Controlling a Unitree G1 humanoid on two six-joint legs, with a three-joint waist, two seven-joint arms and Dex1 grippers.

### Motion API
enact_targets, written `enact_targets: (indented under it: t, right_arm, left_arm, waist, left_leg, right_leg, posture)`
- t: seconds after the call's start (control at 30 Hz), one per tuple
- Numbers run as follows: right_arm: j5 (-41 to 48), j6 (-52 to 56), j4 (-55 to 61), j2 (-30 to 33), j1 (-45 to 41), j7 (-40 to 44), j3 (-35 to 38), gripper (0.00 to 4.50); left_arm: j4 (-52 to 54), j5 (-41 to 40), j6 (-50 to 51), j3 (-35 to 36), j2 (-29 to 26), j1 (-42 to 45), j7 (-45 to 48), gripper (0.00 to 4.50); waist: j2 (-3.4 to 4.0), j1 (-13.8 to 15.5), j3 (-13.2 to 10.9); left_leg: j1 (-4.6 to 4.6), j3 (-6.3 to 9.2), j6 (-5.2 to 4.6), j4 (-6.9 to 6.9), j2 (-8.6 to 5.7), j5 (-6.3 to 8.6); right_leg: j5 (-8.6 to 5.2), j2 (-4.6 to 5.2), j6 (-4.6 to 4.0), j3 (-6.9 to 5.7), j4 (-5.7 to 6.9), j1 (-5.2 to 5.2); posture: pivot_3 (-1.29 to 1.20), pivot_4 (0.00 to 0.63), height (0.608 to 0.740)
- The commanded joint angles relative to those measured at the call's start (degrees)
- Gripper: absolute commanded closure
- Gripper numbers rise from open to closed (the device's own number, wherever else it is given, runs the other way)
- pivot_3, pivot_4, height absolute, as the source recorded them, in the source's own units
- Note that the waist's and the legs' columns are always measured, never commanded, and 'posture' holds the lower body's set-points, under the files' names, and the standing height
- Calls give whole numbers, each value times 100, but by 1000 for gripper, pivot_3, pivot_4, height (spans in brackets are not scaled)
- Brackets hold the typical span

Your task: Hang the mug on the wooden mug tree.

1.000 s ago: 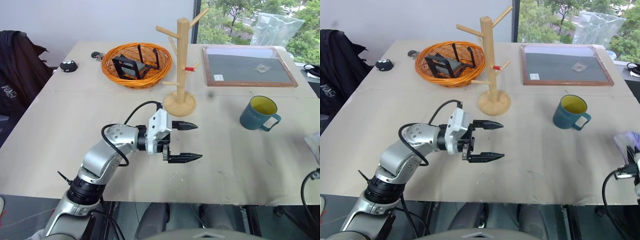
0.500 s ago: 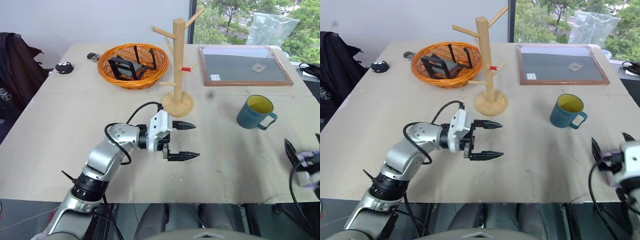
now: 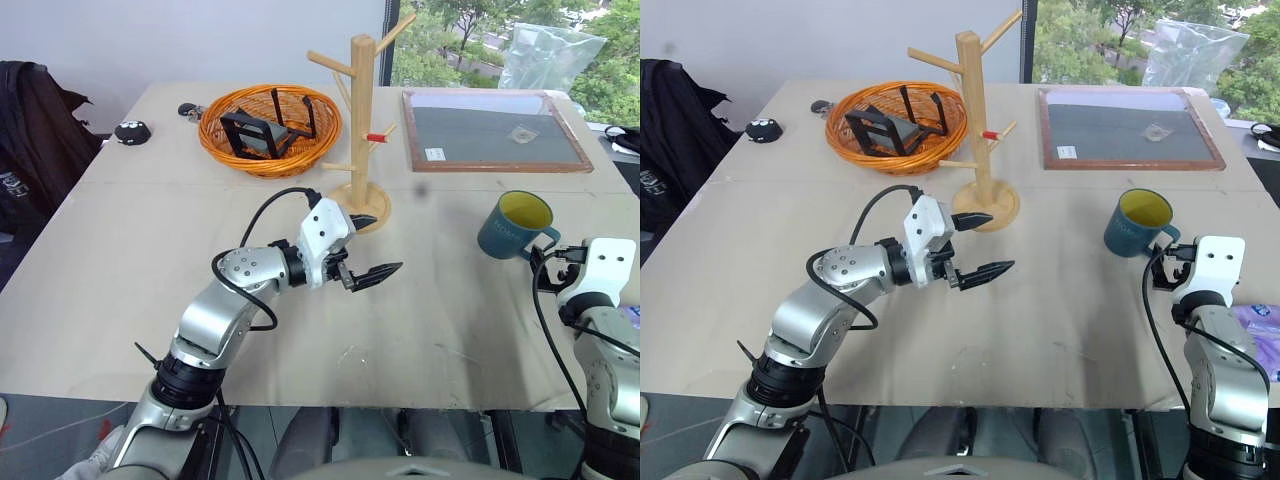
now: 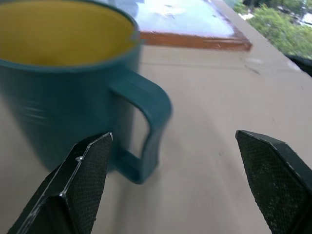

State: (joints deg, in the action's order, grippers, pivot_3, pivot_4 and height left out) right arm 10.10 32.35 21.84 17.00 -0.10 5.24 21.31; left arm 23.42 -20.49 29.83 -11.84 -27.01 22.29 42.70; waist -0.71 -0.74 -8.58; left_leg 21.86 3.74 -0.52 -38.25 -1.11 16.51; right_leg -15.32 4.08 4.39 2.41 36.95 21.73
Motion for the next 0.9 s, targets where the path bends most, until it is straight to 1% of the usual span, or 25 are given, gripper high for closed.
enact_targets:
  t: [0.03, 0.27, 0.3, 0.37, 0.53, 0.57, 0.6, 0.77, 0.8, 0.87, 0.9]
  right_arm:
    - [-99, -188, -80, -17, -139, -150, -2, 398]
    - [-189, -552, -754, -146, -419, -247, -146, 398]
    - [-186, -604, -881, -192, -473, -276, -146, 611]
    - [-202, -805, -1145, -282, -594, -346, -131, 1281]
    - [-372, -1426, -1650, -220, -722, -321, -208, 3580]
    - [-378, -1511, -1705, -187, -703, -274, -212, 4159]
    - [-375, -1575, -1745, -164, -687, -242, -215, 4472]
    - [-173, -1749, -1608, 239, -634, 402, -317, 4472]
    - [-1, -1660, -1521, 381, -663, 706, -347, 4472]
    - [353, -1430, -1241, 918, -796, 1639, -545, 4472]
    - [486, -1331, -1135, 1126, -852, 1969, -624, 4472]
  left_arm:
    - [386, 37, 47, 33, 39, 16, -190, 0]
    - [520, 1, 144, 5, 81, -22, -280, 0]
    - [521, 1, 145, 1, 85, -20, -285, 0]
    - [516, 10, 141, -7, 88, -9, -286, 0]
    - [515, 10, 129, -2, 104, -11, -303, 0]
    - [514, 22, 109, -5, 105, -46, -310, 0]
    - [514, 32, 95, -8, 104, -71, -314, 0]
    - [481, -91, 106, 191, 202, -162, -419, 0]
    - [467, -156, 113, 274, 223, -212, -437, 0]
    - [429, -212, 8, 432, 165, -434, -378, 0]
    - [416, -214, -55, 477, 130, -523, -341, 0]
  waist:
    - [0, 0, 0]
    - [0, -11, 0]
    - [0, -11, 0]
    - [0, -8, 0]
    - [0, -6, 0]
    - [0, -7, 0]
    - [0, -10, 1]
    - [1, -9, 0]
    - [1, -11, 0]
    - [6, -37, -2]
    - [11, -55, -5]
  left_leg:
    - [-1, 0, 0, 0, 0, 0]
    - [-2, -3, 0, 0, 0, 0]
    - [-3, -3, 0, 0, 0, 0]
    - [-3, -3, 0, 0, 0, 0]
    - [-3, -4, 1, -1, 0, 0]
    - [-2, -4, 1, 0, 0, 0]
    - [-2, -4, 1, 0, 0, 0]
    - [-1, -3, 1, -1, -2, 0]
    - [-1, -4, 0, -1, -1, 0]
    - [-3, -6, 0, -2, -1, 0]
    - [-4, -10, 0, -2, 1, 0]
  right_leg:
    - [0, -1, 0, 0, 2, 0]
    - [0, -1, 0, 3, 3, 0]
    - [0, -1, 0, 3, 3, 0]
    - [0, -1, 0, 2, 3, 0]
    - [0, -1, 0, 4, 3, 0]
    - [0, -1, 0, 3, 2, 1]
    - [0, -1, 0, 3, 1, 1]
    - [0, 0, 0, 3, 0, 0]
    - [0, 0, 1, 4, 0, 0]
    - [1, 0, 1, 6, 2, -1]
    - [1, -1, 1, 8, 2, -1]
  posture:
    - [0, 150, 740]
    - [0, 150, 740]
    - [0, 150, 740]
    - [0, 150, 740]
    - [0, 150, 740]
    - [0, 150, 740]
    - [0, 150, 740]
    - [0, 150, 740]
    - [0, 150, 740]
    - [0, 150, 740]
    - [0, 150, 740]
